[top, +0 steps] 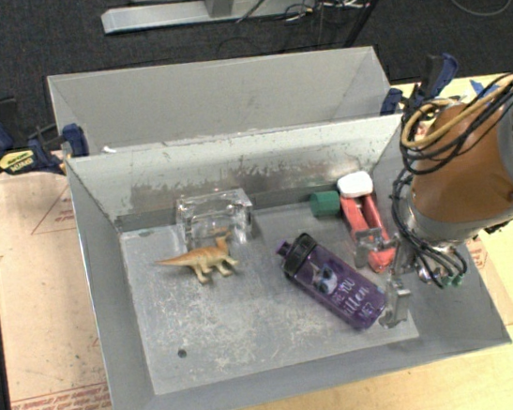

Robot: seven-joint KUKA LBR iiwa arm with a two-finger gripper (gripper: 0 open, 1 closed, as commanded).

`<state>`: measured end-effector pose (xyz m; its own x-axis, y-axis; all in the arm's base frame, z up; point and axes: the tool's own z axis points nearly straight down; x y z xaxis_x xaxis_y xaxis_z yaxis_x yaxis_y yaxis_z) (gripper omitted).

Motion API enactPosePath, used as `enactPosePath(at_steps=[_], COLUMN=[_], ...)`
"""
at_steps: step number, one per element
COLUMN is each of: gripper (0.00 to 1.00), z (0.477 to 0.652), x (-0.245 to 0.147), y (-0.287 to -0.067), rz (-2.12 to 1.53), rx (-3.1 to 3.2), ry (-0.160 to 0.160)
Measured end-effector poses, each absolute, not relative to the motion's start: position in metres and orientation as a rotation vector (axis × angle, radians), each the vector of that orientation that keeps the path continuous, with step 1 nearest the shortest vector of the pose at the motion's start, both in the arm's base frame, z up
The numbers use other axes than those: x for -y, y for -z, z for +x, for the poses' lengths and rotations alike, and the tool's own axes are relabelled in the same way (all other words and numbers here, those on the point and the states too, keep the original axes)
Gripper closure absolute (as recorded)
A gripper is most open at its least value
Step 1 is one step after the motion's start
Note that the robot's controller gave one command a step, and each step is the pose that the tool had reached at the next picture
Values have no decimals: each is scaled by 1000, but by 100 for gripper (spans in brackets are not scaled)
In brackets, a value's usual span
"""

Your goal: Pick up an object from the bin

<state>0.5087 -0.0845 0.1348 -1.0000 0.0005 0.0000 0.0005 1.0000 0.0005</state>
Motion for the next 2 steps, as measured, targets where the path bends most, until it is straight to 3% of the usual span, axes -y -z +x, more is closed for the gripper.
enactPosePath(at_steps=[1, 2], gripper=[0, 0], z=[506, 499], x=[84, 82], y=[-120, -88], rz=[-79, -131], rx=[-3134, -3142], ry=[1, -4])
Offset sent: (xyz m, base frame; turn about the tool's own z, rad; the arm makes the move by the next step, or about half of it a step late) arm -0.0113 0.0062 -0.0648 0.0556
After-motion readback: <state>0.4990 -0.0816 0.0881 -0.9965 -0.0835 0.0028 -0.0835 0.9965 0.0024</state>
